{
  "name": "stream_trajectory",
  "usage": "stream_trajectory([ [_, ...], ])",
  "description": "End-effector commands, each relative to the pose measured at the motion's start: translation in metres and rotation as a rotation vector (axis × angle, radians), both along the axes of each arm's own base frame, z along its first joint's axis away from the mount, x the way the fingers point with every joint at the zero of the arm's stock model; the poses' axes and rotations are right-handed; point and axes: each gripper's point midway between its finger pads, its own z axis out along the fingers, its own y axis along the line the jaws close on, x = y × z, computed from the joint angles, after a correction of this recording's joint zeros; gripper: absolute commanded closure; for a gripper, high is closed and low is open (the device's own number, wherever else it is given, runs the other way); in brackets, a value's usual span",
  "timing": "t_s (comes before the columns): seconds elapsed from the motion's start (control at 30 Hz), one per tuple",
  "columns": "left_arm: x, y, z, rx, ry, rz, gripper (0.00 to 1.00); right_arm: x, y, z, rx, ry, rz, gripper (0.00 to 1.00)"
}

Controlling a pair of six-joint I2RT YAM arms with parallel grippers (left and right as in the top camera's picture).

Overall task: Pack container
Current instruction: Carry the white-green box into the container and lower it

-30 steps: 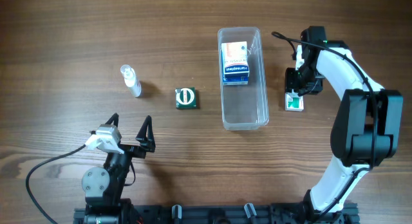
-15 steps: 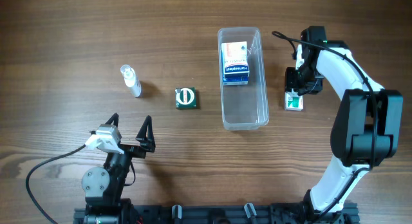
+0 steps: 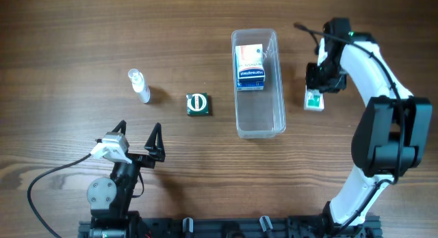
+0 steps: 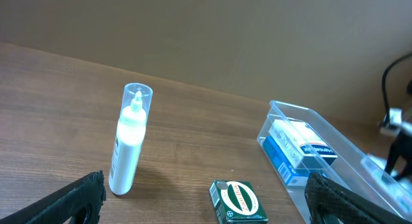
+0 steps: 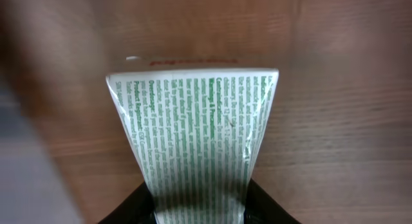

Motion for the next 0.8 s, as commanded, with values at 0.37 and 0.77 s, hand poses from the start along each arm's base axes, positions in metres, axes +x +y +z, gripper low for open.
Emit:
stream_trajectory([
  [0.37,0.0,0.0,-0.001,0.011,-0.002,-0.004,0.0,0.038,0.13,0.123,0.228,-0.294,0.182,0.58],
  [0.77,0.0,0.0,-0.001,0.011,-0.002,-0.004,0.0,0.053,0.189,0.109,0.189,-0.368,0.254,0.55],
])
